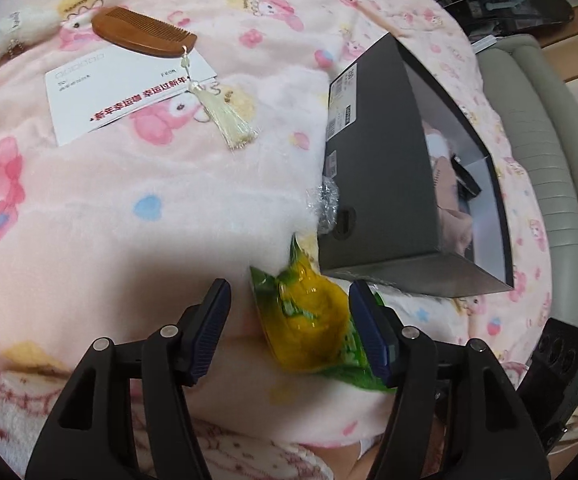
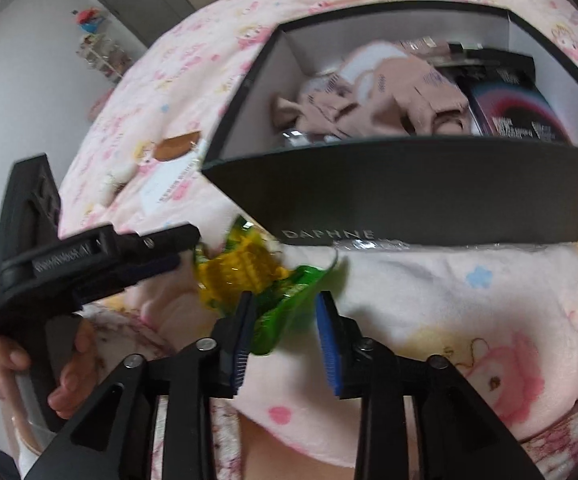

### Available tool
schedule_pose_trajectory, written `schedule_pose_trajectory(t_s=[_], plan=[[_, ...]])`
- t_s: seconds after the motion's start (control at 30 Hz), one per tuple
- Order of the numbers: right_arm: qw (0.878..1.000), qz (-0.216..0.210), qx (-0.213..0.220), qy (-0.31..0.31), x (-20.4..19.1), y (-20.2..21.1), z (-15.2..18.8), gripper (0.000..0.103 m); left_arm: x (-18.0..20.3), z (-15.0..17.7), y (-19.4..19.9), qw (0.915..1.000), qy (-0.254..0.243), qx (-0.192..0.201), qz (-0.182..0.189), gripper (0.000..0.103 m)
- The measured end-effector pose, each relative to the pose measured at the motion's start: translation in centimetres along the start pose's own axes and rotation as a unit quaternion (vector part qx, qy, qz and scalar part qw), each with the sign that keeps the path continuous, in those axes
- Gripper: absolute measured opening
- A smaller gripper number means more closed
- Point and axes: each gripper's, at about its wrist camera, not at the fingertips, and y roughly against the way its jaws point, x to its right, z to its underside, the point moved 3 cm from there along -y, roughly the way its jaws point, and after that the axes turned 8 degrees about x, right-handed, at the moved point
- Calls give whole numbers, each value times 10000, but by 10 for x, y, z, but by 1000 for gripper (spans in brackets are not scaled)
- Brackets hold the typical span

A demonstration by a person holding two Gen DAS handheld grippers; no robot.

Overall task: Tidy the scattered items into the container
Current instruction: 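Lift the snack packet with the left gripper and carry it toward the box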

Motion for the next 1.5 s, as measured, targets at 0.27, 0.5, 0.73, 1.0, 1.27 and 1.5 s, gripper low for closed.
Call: schedule_pose_trajectory(t_s=[0.27,0.5,0.73,1.0,1.27,1.5], plan=[[9953,-938,7,-235,6,-20,1,22,12,8,-23,9989,-274,-363,-81,53],[9924,-1150,339,-276,11,1,-1,17,14,18,-13,9972,-309,-483,473,49],[9953,-800,551,-45,22,31,-4,17,18,30,-9,9929,-444,-725,829,53],[9936,-803,172,-780,56,16,-13,21,17,28,-40,9909,-278,-1251,416,66],[9972,-433,-208,-565,48,-20,-9,34,7,27,-41,9919,93,-1216,367,66],[9967,-674,-2,-460,45,-19,-8,30,6,24,-44,9938,117,-1094,146,58]])
